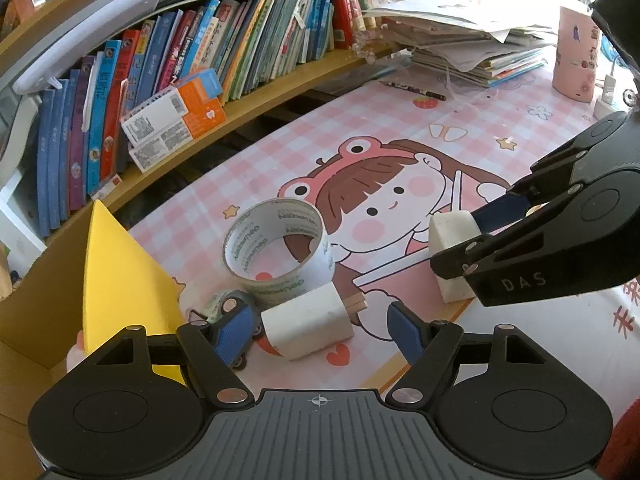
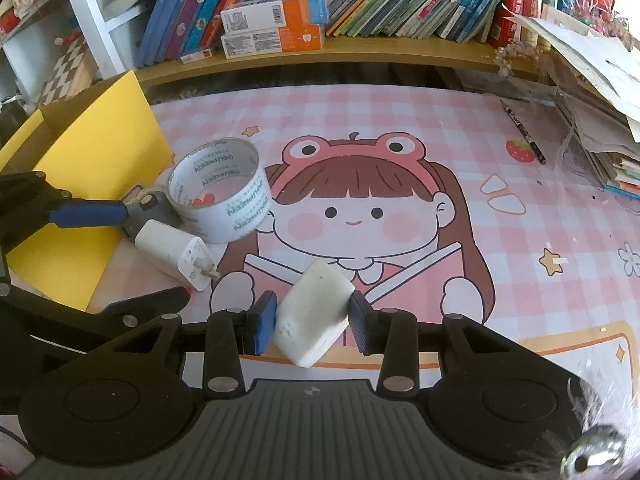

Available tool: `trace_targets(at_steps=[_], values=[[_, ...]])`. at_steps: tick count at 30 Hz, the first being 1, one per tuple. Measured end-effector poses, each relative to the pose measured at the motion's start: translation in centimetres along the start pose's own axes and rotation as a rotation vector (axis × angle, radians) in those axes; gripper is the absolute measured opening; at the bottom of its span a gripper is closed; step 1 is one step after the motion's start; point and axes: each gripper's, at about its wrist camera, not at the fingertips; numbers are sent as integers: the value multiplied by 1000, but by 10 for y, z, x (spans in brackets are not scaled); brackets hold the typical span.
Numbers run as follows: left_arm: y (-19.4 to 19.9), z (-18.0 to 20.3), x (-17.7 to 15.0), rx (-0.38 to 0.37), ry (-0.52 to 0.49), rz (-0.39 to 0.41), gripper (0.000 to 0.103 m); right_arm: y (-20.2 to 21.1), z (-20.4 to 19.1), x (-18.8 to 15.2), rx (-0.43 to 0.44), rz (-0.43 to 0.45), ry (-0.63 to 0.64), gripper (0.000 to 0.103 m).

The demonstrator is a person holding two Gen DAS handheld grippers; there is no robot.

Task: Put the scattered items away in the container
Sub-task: 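Close the left tool on the white charger plug while the right tool holds the foam block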

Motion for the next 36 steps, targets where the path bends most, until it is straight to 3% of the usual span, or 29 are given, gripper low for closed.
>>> trace_targets(at_steps=[9,20,25,36], values=[[-10,-4,2,1,45,-21,69,-2,-1,0,0,-5,5,38],[-27,-13,3,-4,130,-63,69,-4,-2,1,-3,-9,7,38],[-28,-19,3,-7,175,-63,52,-5,-3,1,-9,-10,15,38],[-26,-28,2,-53,253,-65,50,-5,-5,0,-17,-3,10,38]])
Point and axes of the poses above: each gripper's, at about its wrist camera, not at the fingertips, and y roughly against the way its jaws point, z to its right, x to its top, and after that the axes turned 12 degrees about y, right-handed
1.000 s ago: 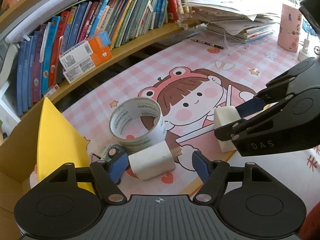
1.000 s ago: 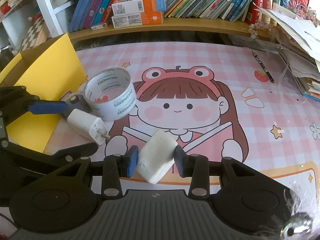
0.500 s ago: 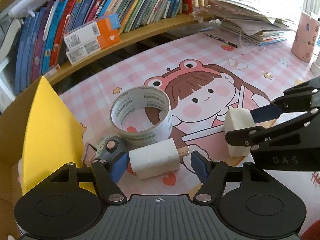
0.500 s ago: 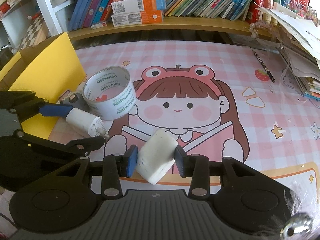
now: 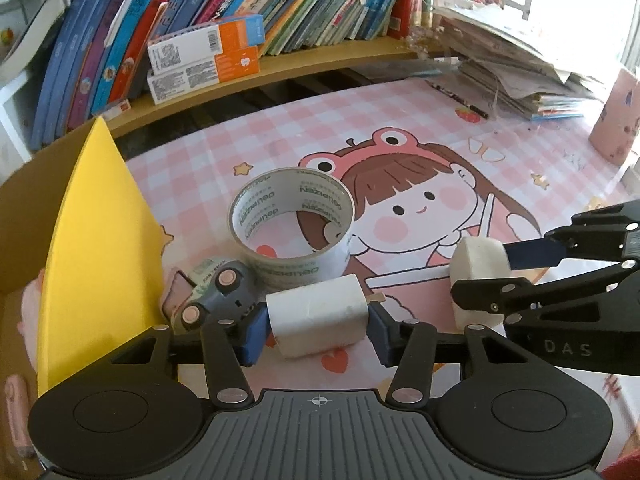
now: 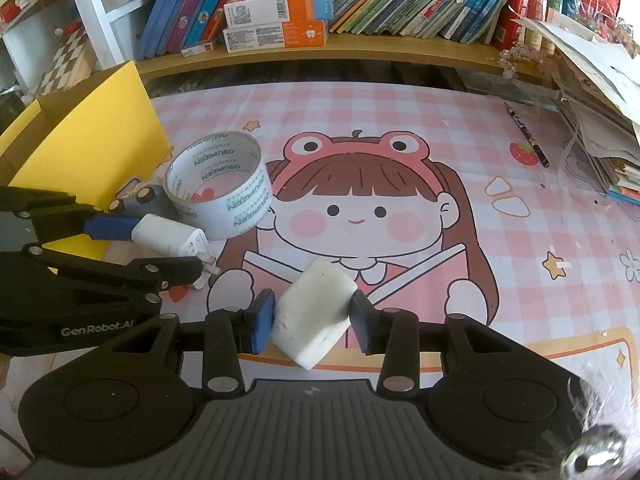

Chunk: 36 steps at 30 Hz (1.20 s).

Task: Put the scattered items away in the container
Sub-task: 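Close the left tool on the white charger plug while the right tool holds the foam block, then lift the charger and foam block and carry both over the yellow box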

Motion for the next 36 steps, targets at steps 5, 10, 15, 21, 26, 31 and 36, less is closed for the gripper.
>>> trace_targets(at_steps=[5,10,15,21,26,31,36], values=[[9,4,-1,-11,-14,15,50,4,0,-1,2,10,-9,36],[20,7,-1,-15,-24,33,50,10,-3,-3,13,21,-13,35],[34,10,-2,-16,-30,58,50,19,-8,-3,16,46,-4,35],[50,15,-4,-21,-41,89,50,30,-12,-5,17,71,5,35],[61,19,-8,-23,-52,106,50,38,-14,-8,16,87,6,35],[70,24,-10,-29,-62,121,50,47,-15,-12,9,101,2,35],[77,27,-13,-38,-75,134,50,54,-17,-15,0,109,-3,35]])
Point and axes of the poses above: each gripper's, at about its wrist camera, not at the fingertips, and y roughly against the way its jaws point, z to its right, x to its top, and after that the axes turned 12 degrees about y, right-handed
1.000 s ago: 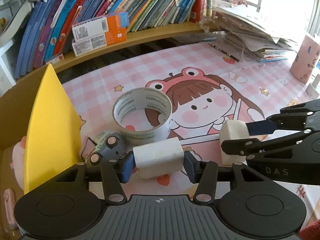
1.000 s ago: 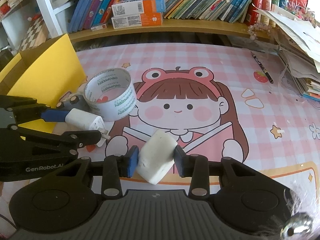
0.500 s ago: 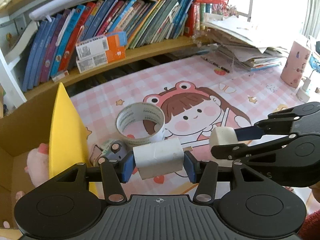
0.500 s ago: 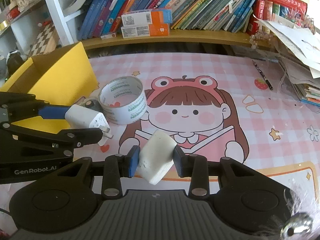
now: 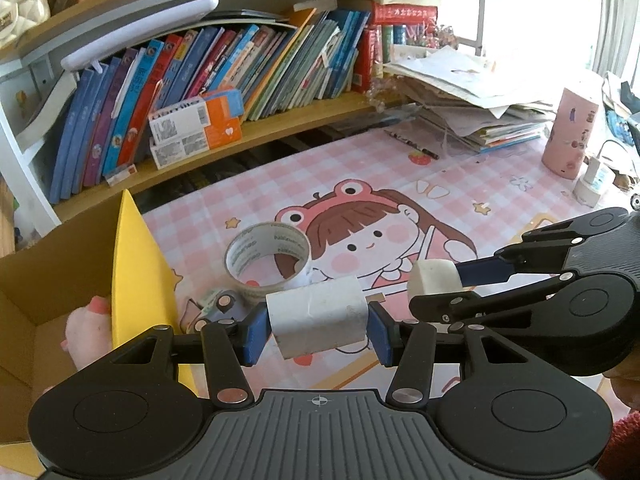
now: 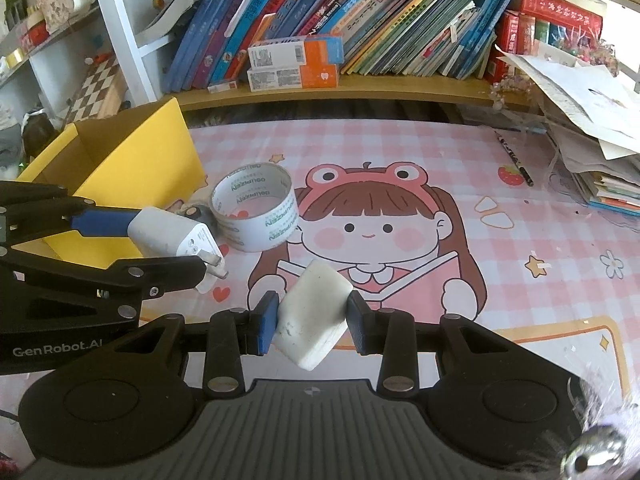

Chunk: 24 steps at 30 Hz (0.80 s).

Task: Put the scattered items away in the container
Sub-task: 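Lift the charger and foam block and carry both over the yellow box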

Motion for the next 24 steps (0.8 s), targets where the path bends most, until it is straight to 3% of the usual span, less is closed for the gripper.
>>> trace_targets(at_steps=[24], values=[[43,-15,-4,-50,13,89,50,20,-23,-5,-59,13,-3,34]])
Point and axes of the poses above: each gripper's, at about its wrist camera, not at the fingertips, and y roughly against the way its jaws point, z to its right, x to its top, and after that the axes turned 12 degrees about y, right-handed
